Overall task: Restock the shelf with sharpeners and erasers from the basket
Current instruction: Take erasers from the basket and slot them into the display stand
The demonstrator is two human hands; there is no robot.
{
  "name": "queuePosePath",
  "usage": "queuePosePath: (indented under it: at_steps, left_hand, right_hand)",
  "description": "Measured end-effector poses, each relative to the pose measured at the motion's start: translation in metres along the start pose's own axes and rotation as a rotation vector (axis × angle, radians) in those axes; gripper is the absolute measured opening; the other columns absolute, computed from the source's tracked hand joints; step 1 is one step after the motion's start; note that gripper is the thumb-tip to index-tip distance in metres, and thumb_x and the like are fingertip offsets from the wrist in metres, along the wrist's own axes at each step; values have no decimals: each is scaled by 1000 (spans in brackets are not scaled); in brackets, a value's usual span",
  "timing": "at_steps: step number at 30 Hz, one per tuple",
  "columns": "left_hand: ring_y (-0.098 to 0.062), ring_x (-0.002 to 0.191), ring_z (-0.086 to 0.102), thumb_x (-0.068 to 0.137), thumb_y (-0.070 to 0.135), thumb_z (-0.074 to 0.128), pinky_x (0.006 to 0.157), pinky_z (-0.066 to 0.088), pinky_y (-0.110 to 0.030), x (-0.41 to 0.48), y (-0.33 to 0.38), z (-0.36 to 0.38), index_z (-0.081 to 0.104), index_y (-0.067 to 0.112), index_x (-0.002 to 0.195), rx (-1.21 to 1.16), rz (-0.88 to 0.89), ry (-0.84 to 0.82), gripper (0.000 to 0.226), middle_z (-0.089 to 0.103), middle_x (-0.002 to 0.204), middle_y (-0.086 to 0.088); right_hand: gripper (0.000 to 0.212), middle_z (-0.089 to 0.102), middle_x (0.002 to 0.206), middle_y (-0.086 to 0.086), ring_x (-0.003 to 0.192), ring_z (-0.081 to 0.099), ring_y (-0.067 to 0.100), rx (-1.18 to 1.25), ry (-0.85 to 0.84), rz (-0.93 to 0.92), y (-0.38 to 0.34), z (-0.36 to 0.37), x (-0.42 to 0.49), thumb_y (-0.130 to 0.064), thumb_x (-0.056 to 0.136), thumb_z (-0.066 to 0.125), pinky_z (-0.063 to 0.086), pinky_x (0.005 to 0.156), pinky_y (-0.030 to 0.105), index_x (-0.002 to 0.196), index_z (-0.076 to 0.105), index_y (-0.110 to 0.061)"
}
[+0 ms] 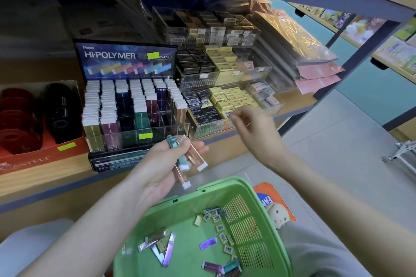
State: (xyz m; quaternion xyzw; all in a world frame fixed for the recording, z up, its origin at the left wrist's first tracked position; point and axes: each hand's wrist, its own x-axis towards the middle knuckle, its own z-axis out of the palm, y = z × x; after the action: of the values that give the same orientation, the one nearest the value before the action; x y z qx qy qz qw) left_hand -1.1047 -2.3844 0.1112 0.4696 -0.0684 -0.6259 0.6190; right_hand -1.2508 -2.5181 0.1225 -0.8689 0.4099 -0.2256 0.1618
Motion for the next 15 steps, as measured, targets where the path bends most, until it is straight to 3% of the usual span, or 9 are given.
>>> queuePosePath:
  at_steps: [2,5,7,9,12,15]
  left_hand:
    - [-17,78,72,97,8,46,48,53,-21,-2,-1,3,58,-5,110,-30,5,5,22,72,99,-16]
    - [-17,81,72,98,8,44,52,55,-23,-5,-3,5,63,-2,94,-77,18,-11,21,73,99,-12]
    - [-20,95,69,98,9,43,60,58,-27,-7,-4,5,62,-1,96,-73,28,-28,22,72,105,-12]
    - [-23,96,69,99,12,43,63,60,-31,-10,-4,5,58,3,100,-17,47,-38,18,72,106,-12]
    - [-21,73,71,100,19,40,53,57,-30,-14,-3,3,56,15,106,132,81,0,17,72,92,-12]
    - [-8,41,41,101,27,39,33,30,-16,-17,-1,-5,53,25,111,360,118,47,18,58,71,-3]
  right_hand:
    - [28,61,66,2,60,53,15,87,-161,20,-24,1,-21,-34,94,54,40,59,26,76,63,-14]
    - [23,54,53,-12,50,46,5,213,-364,30,-41,9,-43,-39,91,57,35,50,17,70,60,-29]
    - [17,58,56,-19,55,52,0,281,-397,39,-43,16,-49,-33,89,62,40,55,12,73,62,-31]
    - [10,67,69,-10,64,63,9,392,-376,97,-43,19,-51,-27,89,64,55,67,27,80,66,-24]
    - [6,68,69,0,71,68,24,560,-254,184,-41,14,-49,-21,90,63,58,73,42,86,66,-19]
    - [5,66,66,-3,68,67,19,607,-137,180,-43,4,-42,-17,90,63,58,74,41,87,67,-15]
